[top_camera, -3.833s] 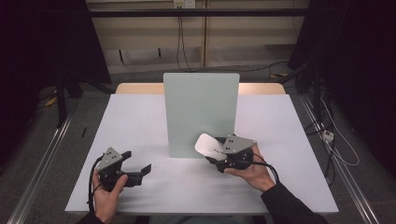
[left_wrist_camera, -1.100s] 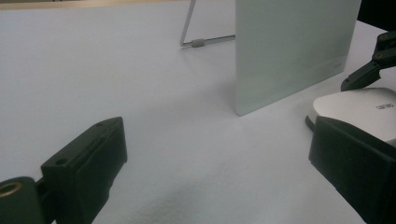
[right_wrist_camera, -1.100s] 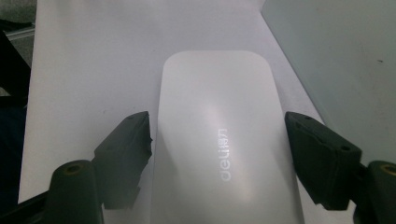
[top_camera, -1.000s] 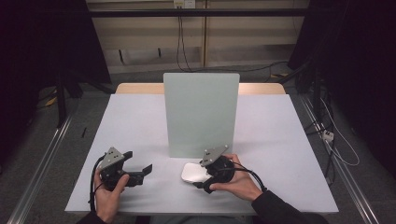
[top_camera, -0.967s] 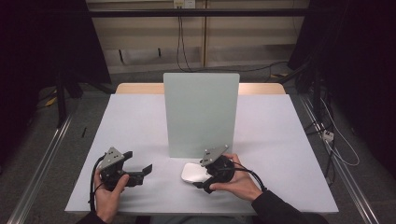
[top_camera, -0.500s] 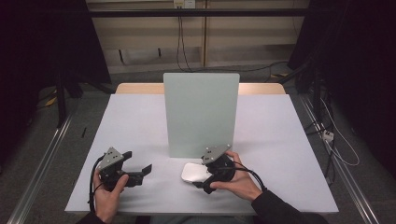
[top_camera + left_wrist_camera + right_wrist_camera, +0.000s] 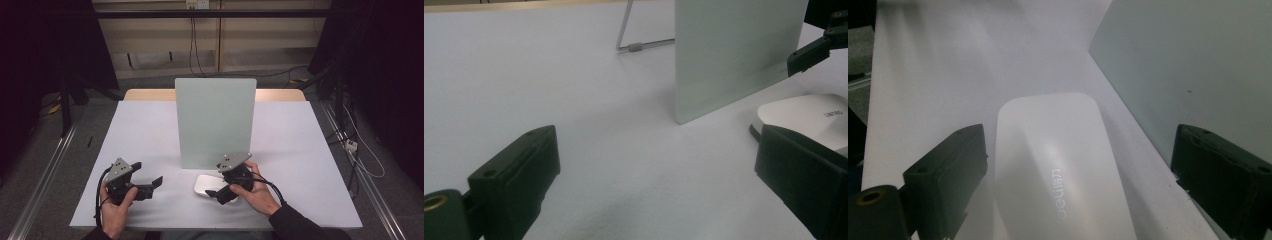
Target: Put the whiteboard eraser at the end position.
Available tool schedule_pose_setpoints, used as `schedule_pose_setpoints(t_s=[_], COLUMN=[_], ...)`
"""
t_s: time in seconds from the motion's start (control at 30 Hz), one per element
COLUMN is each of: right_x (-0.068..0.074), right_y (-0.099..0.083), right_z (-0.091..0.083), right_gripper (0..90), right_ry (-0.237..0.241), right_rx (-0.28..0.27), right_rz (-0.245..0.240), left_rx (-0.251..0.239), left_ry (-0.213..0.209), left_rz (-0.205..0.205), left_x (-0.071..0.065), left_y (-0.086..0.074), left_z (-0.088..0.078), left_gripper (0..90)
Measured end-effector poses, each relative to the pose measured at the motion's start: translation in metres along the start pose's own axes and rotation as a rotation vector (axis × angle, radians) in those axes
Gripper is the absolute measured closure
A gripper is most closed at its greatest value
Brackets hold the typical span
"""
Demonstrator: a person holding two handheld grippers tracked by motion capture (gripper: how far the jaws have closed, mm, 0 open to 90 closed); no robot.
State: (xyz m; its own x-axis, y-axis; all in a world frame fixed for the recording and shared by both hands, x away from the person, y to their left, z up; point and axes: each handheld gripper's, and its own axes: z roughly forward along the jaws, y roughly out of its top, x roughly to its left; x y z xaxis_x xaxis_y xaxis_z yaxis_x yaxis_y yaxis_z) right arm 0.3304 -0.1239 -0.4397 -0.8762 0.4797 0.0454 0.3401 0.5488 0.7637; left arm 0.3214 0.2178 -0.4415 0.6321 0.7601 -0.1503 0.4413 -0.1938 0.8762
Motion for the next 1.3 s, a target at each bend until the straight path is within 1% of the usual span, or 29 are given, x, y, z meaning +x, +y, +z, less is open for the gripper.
schedule_pose_setpoints(t_s=[0.07, 0.1, 0.2, 0.27, 0.4, 0.47, 0.6, 0.63, 0.73, 0.8, 0.87, 0.93, 1.07, 1.13, 1.2, 1.3], right_x=[0.0, 0.0, -0.001, -0.001, -0.002, -0.003, -0.006, -0.006, -0.009, -0.011, -0.013, -0.014, -0.018, -0.021, -0.024, -0.027], right_y=[0.0, 0.0, 0.0, -0.001, -0.003, -0.004, -0.007, -0.008, -0.014, -0.018, -0.022, -0.026, -0.035, -0.04, -0.045, -0.053], right_z=[-0.002, -0.003, -0.006, -0.007, -0.011, -0.015, -0.022, -0.024, -0.031, -0.036, -0.04, -0.045, -0.056, -0.061, -0.066, -0.075], right_gripper=[7.9, 7.1, 8.1, 7.1, 8.6, 9.6, 7.6, 7.7, 6.9, 7.0, 7.0, 7.1, 7.2, 7.2, 7.2, 7.3], right_ry=[-0.019, -0.022, -0.058, -0.066, -0.107, -0.145, -0.181, -0.182, -0.212, -0.223, -0.227, -0.235, -0.283, -0.306, -0.32, -0.343], right_rx=[-0.016, -0.026, -0.038, -0.055, -0.06, -0.068, -0.084, -0.089, -0.098, -0.102, -0.095, -0.101, -0.121, -0.122, -0.127, -0.127], right_rz=[0.005, 0.016, 0.061, 0.068, 0.069, 0.089, 0.125, 0.131, 0.155, 0.167, 0.193, 0.2, 0.225, 0.231, 0.25, 0.26], left_rx=[0.0, 0.0, 0.0, 0.0, 0.0, 0.0, -0.003, -0.003, -0.007, -0.008, -0.006, -0.01, -0.007, -0.008, -0.008, -0.008], left_ry=[0.0, 0.0, 0.0, 0.0, -0.001, -0.001, -0.001, 0.0, 0.002, 0.003, 0.002, 0.001, 0.004, 0.005, 0.003, 0.0], left_rz=[0.002, 0.002, 0.002, 0.002, 0.001, 0.002, 0.0, 0.0, -0.006, -0.007, -0.005, -0.008, -0.011, -0.01, -0.012, -0.014], left_x=[0.0, 0.0, 0.0, 0.0, 0.0, 0.0, 0.001, 0.001, 0.002, 0.002, 0.002, 0.001, 0.002, 0.002, 0.002, 0.001], left_y=[0.0, 0.0, 0.0, 0.0, 0.0, 0.0, 0.0, 0.0, 0.001, 0.001, 0.001, 0.001, 0.0, 0.0, 0.0, 0.0], left_z=[0.0, 0.0, 0.0, 0.0, 0.0, 0.0, -0.001, -0.001, -0.002, -0.002, -0.002, -0.002, -0.003, -0.003, -0.003, -0.002], left_gripper=[4.2, 4.2, 4.2, 4.2, 4.2, 4.2, 4.2, 4.2, 4.2, 4.2, 4.2, 4.2, 4.2, 4.2, 4.2, 4.2])
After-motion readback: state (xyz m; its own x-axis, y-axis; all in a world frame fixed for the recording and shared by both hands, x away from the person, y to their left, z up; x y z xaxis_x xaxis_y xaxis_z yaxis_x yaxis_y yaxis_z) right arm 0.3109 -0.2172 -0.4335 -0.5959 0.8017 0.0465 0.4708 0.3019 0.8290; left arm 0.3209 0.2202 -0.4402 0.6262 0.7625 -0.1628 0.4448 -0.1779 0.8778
